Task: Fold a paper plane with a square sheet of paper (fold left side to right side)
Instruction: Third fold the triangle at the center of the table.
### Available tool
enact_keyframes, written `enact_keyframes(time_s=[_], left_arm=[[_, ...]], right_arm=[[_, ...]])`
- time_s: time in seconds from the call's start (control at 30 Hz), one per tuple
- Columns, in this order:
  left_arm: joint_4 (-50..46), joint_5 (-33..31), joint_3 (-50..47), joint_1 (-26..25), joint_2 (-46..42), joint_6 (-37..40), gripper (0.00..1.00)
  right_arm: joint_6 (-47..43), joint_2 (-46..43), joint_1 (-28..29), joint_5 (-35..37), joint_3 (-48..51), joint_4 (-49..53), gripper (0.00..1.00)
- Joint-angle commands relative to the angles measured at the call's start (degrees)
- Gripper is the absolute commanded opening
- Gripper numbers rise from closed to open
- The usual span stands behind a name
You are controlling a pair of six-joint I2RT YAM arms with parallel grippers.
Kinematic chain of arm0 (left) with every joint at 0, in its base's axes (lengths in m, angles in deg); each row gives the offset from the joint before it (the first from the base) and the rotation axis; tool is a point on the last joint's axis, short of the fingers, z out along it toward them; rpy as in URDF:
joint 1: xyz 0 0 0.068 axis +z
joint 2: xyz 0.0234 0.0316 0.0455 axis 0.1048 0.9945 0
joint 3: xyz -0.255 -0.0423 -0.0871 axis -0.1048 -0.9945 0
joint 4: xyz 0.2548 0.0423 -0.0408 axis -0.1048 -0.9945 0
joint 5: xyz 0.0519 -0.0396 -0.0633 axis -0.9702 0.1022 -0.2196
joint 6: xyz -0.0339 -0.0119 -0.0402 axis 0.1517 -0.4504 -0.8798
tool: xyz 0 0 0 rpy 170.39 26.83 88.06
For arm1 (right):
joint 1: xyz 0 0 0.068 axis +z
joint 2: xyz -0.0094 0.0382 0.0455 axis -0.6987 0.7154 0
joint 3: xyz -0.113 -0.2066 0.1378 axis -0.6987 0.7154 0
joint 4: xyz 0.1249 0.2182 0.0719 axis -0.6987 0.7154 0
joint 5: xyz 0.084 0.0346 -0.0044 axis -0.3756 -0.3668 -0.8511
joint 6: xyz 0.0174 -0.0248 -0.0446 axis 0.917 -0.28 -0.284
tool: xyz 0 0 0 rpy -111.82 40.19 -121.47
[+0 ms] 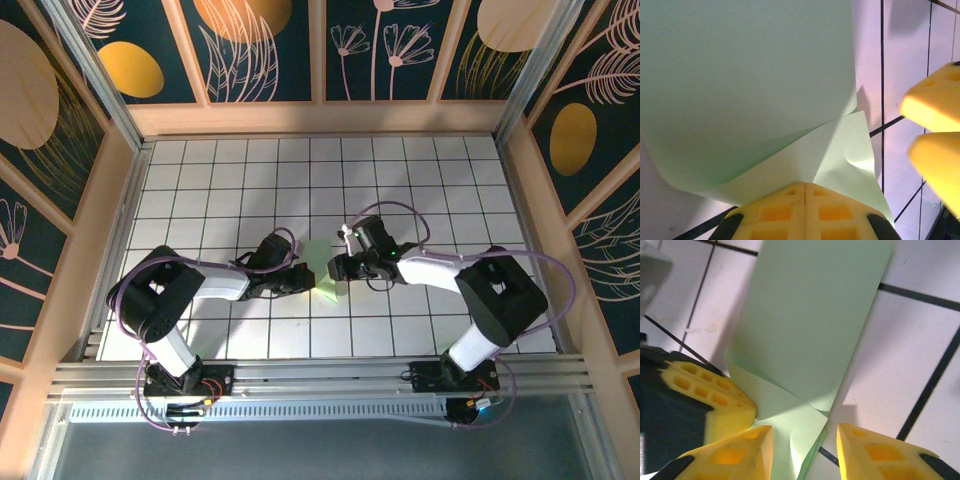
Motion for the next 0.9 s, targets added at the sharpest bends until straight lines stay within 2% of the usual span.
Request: enact_keyframes(time_s=[0.0,0.03,0.17,0.33,0.87], left_arm=[[-5.25,-4.58,-2.11,0.12,2.33,-0.28,0.00],[-5.23,-4.59,-2.09,0.13,2.33,-0.30,0.00],[-5.15,-4.78,-2.13,0.11,2.07,-0.38,0.00],[-5.14,-4.85,-2.09,0.11,2.06,-0.47,0.00],[-5.41,-4.87,-1.91,0.18,2.20,-0.33,0.00]], right_arm=[[0.35,-3.73,-0.42,-3.01,0.04,4.14,0.39],[0.56,-4.27,-0.42,-4.47,0.56,4.65,0.37],[3.53,-6.06,0.37,-12.86,3.88,2.69,0.19],[6.46,-4.98,3.13,-16.50,6.64,-0.63,0.05],[7.83,-0.90,4.26,-15.54,8.51,-4.22,0.01]])
